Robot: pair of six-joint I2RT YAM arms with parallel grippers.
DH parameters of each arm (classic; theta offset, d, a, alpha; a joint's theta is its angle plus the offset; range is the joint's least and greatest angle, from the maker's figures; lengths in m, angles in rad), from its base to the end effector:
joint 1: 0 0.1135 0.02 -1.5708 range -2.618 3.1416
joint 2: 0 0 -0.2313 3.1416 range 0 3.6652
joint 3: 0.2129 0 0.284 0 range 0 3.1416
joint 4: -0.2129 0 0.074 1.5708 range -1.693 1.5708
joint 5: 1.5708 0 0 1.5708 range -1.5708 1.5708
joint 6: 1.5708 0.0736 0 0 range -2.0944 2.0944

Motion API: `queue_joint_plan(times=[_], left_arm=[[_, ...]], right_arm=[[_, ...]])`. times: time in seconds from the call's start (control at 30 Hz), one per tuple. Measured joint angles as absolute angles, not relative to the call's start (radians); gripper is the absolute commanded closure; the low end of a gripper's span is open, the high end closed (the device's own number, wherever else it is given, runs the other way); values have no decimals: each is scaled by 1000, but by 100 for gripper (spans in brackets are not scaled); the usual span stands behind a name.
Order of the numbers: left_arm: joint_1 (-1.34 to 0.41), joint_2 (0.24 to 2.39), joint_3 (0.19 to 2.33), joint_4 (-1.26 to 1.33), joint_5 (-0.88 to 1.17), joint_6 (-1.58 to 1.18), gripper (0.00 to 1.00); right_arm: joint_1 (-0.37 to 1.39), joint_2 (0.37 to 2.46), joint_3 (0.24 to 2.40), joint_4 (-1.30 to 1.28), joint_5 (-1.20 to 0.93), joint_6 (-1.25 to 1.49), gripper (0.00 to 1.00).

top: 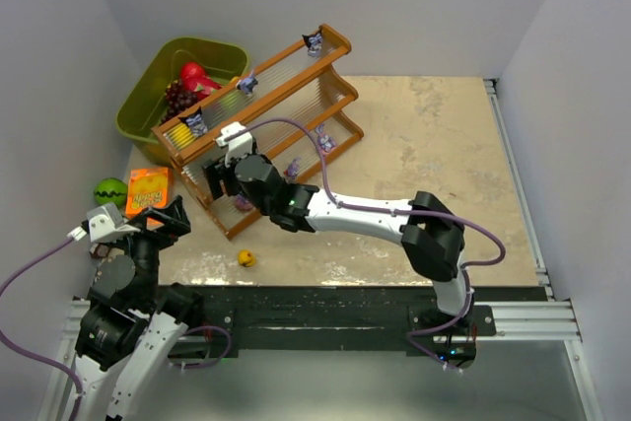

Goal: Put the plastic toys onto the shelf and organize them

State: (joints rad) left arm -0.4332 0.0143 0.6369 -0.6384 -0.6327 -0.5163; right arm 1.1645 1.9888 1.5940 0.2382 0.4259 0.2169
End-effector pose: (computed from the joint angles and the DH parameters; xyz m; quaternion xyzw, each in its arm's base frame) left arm 0.1204 -0.0078 0.3253 -0.2462 0.6677 -0.1076 0.6943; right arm 0.2384 0.4771 0.2515 -0.2169 0.7239 0.2807 0.5918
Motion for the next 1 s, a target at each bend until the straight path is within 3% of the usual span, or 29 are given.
queue_joint_plan(times=[0.23, 0.43, 0.6, 1.0], left_arm=[[-433, 14, 637, -638, -633, -516, 0], [-433, 15, 637, -638, -633, -516, 0], [-433, 14, 637, -638, -632, -516, 1], [-433, 14, 636, -638, -633, -517, 0]], right_arm=[[1164, 1866, 1503, 249, 398, 226, 23], [1165, 1695, 1295, 231, 326, 238, 22], [1200, 1581, 1107, 199, 330, 268, 10], [1426, 1615, 976, 163, 460, 426, 1]])
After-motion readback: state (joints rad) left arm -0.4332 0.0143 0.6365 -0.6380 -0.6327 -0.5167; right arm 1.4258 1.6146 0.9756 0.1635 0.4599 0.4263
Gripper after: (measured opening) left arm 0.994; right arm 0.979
